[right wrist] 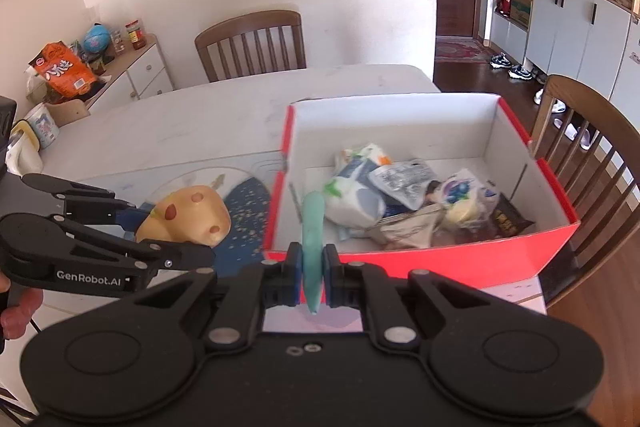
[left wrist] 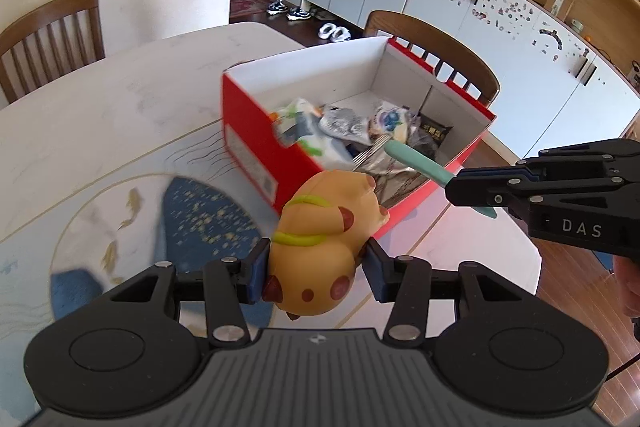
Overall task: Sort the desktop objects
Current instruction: 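Carry green stick with right tool while left tool carries toy pig to box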
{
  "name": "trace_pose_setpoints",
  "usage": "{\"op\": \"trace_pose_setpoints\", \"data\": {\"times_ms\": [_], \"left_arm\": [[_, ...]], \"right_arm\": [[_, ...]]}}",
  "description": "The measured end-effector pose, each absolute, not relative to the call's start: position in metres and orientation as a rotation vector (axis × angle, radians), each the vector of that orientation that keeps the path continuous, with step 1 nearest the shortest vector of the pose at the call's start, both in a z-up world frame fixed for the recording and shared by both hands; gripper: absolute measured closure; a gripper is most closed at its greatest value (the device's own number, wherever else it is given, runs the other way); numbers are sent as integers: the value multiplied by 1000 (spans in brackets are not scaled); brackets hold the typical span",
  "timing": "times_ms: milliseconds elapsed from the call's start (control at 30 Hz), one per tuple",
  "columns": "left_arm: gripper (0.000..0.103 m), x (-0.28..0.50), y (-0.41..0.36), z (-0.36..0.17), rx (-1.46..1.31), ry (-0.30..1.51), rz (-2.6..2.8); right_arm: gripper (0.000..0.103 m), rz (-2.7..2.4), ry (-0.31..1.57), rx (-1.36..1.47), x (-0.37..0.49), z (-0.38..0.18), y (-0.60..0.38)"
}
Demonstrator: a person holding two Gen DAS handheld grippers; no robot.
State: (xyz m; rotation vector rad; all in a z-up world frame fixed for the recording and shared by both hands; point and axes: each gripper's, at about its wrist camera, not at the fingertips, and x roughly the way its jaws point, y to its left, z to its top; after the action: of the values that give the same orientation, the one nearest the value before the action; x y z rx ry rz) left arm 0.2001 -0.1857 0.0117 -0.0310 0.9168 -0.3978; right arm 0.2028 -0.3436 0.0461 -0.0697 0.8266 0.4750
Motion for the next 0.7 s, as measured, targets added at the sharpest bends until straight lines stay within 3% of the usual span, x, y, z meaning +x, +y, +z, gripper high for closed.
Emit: {"op": "trace_pose_setpoints", "data": {"times_ms": [700], "left_arm": [[56, 280, -255, 14, 42, 957, -404]], "right_arm": [[94, 441, 834, -98, 273, 43, -400]]}}
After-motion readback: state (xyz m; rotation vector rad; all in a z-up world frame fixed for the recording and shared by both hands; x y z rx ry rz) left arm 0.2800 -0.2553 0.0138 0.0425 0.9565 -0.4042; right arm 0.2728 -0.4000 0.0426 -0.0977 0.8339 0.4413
